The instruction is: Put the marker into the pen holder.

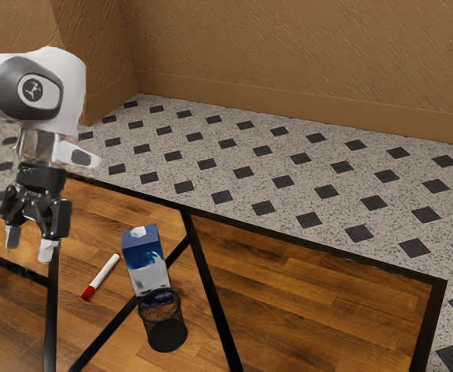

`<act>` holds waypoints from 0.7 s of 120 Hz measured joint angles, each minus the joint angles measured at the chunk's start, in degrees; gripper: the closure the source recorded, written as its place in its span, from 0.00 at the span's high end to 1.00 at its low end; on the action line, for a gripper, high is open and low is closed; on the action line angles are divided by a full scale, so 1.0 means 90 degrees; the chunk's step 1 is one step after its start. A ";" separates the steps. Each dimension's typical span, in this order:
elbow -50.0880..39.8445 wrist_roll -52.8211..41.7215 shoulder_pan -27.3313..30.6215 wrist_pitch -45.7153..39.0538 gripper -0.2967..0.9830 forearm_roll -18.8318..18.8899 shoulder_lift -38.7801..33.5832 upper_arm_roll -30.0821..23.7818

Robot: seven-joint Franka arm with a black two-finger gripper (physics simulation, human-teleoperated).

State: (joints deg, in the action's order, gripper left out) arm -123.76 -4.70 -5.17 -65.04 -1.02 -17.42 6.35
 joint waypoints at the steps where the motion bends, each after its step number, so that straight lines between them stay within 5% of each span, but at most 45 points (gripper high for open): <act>1: 0.0213 -0.0004 -0.0001 -0.0129 0.77 0.0020 0.0051 -0.0021; 11: 0.1105 -0.0038 -0.0008 -0.1147 0.77 0.0177 0.0243 -0.0150; 22: 0.0195 -0.0037 0.0005 -0.2271 0.76 0.0230 0.0791 0.0494; 50: -0.0163 -0.0301 0.0173 -0.5025 0.36 0.0060 0.2607 0.1012; 84: -0.0283 -0.0612 0.0005 -0.6606 0.22 -0.0025 0.3216 0.0974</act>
State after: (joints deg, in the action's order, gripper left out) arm -126.31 -10.20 -5.12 -124.50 -1.25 11.52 15.12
